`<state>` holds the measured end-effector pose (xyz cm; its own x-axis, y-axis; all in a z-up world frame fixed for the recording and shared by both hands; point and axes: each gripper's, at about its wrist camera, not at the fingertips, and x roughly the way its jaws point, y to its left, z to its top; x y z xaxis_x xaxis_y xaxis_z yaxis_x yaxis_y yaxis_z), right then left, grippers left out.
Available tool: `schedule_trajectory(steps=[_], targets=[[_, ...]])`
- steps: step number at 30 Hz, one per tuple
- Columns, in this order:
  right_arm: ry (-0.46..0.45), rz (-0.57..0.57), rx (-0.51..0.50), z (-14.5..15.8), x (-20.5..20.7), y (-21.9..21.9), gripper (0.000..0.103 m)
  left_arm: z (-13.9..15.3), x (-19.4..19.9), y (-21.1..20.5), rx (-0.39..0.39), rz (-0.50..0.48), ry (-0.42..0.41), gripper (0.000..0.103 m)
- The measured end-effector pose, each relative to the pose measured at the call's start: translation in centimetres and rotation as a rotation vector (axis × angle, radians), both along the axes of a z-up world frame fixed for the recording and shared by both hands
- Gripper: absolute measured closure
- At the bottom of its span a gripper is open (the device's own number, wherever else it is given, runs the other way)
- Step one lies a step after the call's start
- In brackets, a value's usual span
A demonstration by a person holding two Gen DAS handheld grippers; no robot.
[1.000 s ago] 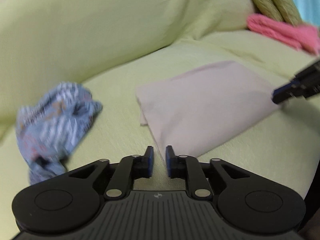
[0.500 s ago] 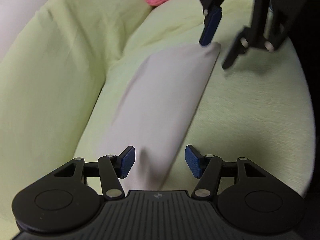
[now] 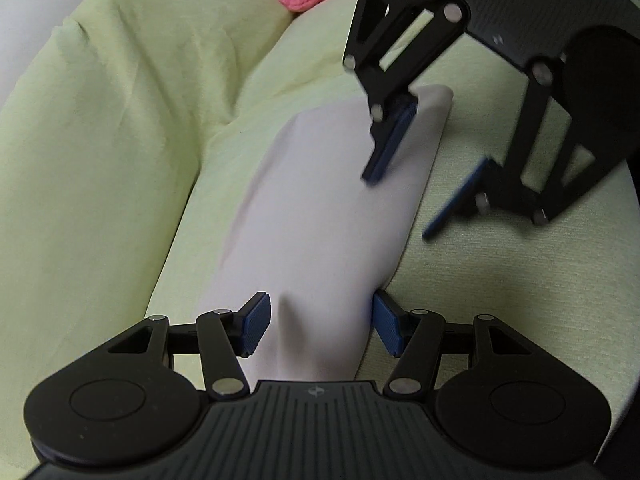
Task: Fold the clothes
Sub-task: 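Grasp the folded beige shirt end with both grippers and lift it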
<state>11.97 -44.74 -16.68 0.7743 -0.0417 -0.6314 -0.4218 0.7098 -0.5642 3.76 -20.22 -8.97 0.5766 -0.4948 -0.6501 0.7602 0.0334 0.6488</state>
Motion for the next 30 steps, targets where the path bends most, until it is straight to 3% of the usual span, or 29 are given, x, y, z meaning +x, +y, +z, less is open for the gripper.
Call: schedule_trajectory(steps=[7, 10, 15, 18, 21, 27, 30], targets=[[0.001, -0.075, -0.045, -0.4, -0.7, -2.7, 0.068, -0.3, 0.0, -0.3, -0.007, 0.007, 0.002, 0.044], [-0.009, -0.074, -0.085, -0.8, -1.1, -2.8, 0.068, 0.1, -0.3, -2.3, 0.005, 0.025, -0.008, 0.044], [-0.026, -0.076, -0.117, -1.2, -1.5, -2.7, 0.068, -0.4, 0.0, -1.6, 0.029, 0.018, -0.057, 0.044], [-0.044, -0.066, -0.137, -1.4, -0.9, -1.7, 0.068, -0.6, 0.1, -2.5, 0.041, 0.000, -0.071, 0.052], [-0.064, -0.040, -0.180, -2.0, -0.3, -0.4, 0.068, -1.1, -0.1, -3.2, 0.068, -0.030, -0.114, 0.052], [-0.070, -0.041, -0.251, -2.7, -1.5, -2.0, 0.069, -2.1, 2.8, -1.8, 0.087, 0.046, -0.198, 0.051], [-0.072, -0.062, -0.234, -2.8, -1.9, -2.9, 0.069, -2.6, 3.5, -2.3, 0.090, 0.050, -0.219, 0.056]])
